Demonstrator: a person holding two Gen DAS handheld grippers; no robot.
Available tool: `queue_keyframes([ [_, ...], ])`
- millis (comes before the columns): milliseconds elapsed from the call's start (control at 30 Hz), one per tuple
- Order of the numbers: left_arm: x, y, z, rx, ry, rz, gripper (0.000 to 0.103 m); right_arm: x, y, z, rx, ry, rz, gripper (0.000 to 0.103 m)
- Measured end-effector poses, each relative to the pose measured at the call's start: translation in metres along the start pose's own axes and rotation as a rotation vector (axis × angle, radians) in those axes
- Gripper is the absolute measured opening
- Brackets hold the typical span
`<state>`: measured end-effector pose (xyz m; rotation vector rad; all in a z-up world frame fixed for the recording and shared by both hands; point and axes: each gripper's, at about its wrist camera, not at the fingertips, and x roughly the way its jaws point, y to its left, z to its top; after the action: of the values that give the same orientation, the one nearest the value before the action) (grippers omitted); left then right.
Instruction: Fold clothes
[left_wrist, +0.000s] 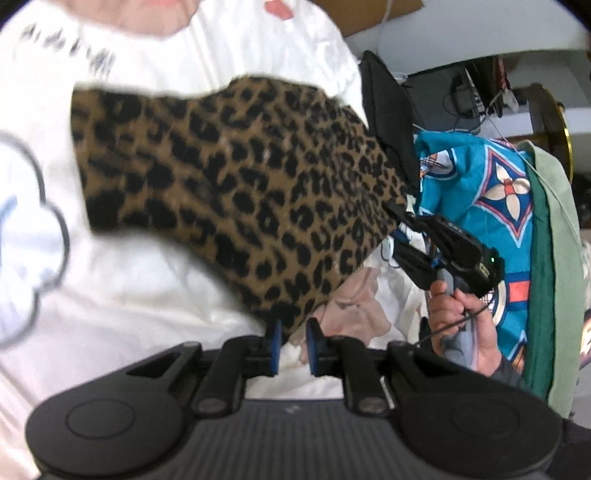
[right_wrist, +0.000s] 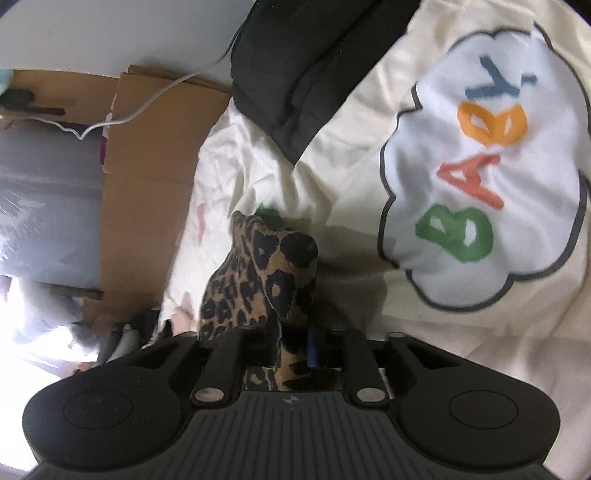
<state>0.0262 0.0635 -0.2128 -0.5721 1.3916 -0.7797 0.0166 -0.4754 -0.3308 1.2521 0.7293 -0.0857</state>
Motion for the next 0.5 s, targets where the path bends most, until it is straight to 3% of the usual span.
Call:
queue_keyframes([
  [33, -0.003, -0.005, 0.007, 0.020, 0.001, 0.012, 0.014, 0.000, -0.002, -0.001, 0.011, 0.002, 0.007, 0.046],
  [333, -0.019, -0.055, 0.075, 0.184, -0.036, 0.193, 0.019, -0.002, -0.017, -0.015, 0.093, 0.008, 0.079, 0.046],
  [500, -0.009, -0.084, 0.107, 0.292, -0.032, 0.269, 0.019, 0.000, -0.022, -0.029, 0.155, -0.005, 0.131, 0.046],
])
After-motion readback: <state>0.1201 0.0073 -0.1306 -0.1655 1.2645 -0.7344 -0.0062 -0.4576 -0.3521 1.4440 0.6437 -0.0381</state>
